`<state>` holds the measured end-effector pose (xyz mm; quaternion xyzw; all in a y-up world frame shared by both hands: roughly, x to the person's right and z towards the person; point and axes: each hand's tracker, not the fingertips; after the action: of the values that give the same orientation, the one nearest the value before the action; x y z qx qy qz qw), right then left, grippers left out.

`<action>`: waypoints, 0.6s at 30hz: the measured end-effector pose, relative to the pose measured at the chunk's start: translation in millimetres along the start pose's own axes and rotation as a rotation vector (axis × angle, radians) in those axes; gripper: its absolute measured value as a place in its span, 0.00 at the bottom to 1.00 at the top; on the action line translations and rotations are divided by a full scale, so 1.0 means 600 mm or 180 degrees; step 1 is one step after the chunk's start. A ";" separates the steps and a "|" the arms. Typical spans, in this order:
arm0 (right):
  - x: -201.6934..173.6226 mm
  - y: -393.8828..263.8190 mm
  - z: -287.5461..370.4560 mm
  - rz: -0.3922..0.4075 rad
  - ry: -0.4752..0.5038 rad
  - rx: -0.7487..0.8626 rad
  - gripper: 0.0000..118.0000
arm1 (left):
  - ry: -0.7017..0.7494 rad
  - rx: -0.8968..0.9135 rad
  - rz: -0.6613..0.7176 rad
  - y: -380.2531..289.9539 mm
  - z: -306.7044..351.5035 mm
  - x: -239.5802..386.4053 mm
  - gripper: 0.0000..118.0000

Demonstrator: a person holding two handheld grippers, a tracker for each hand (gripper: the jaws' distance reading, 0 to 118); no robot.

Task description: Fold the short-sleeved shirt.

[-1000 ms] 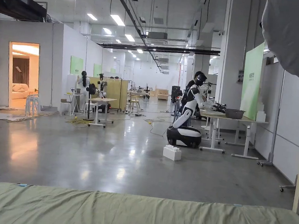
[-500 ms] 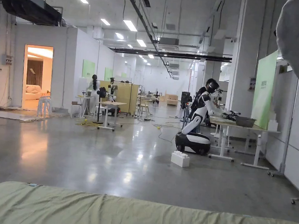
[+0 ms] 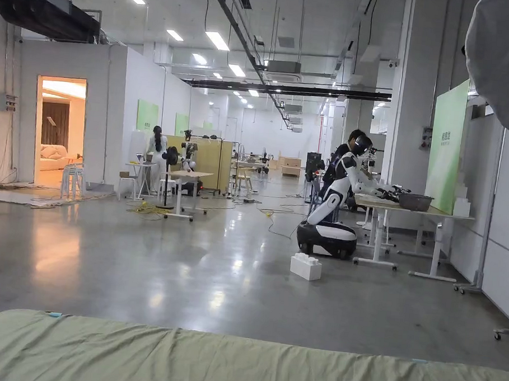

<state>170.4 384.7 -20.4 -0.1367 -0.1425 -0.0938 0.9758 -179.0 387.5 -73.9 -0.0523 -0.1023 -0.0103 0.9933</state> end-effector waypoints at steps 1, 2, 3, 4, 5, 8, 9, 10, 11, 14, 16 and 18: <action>0.001 0.000 0.000 0.0027 0.0034 0.0001 1.00 | -0.0023 -0.0010 0.0039 0.002 0.000 0.000 1.00; 0.003 0.000 -0.002 0.0032 0.0097 -0.0036 1.00 | -0.0067 0.0031 0.0081 0.004 0.001 -0.001 1.00; 0.006 0.001 -0.004 0.0015 0.0174 -0.0081 1.00 | -0.0079 0.0055 0.0090 0.005 0.002 -0.002 1.00; 0.007 -0.001 -0.006 -0.0097 0.0226 -0.0099 1.00 | -0.0083 0.0073 0.0091 0.007 0.003 -0.001 1.00; 0.009 0.001 -0.009 -0.0206 0.0239 -0.0195 1.00 | -0.0085 0.0090 0.0083 0.009 0.004 0.000 1.00; 0.012 0.003 -0.012 -0.0324 0.0222 -0.0133 1.00 | -0.0075 0.0112 0.0023 0.011 0.005 0.003 1.00; 0.010 0.004 -0.013 -0.0242 0.0185 -0.0101 1.00 | -0.0068 0.0117 0.0018 0.011 0.006 0.003 1.00; 0.008 0.006 -0.014 -0.0091 0.0196 -0.0039 1.00 | -0.0069 0.0125 0.0025 0.011 0.007 0.003 1.00; 0.006 0.008 -0.014 -0.0075 0.0201 -0.0056 1.00 | -0.0084 0.0128 0.0035 0.010 0.007 0.003 1.00; 0.008 0.014 -0.017 -0.0324 0.0328 -0.0099 1.00 | -0.0107 0.0133 0.0055 0.009 0.008 0.003 1.00; 0.004 0.015 -0.016 -0.0278 0.0267 -0.0016 1.00 | -0.0094 0.0119 0.0049 0.009 0.008 0.004 1.00; -0.003 0.014 -0.017 -0.0179 0.0151 0.0062 1.00 | -0.0092 0.0114 0.0039 0.008 0.009 0.004 1.00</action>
<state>173.4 389.9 -32.2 -0.1209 -0.1240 -0.1231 0.9772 -177.3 392.9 -68.7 -0.0353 -0.1164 -0.0017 0.9926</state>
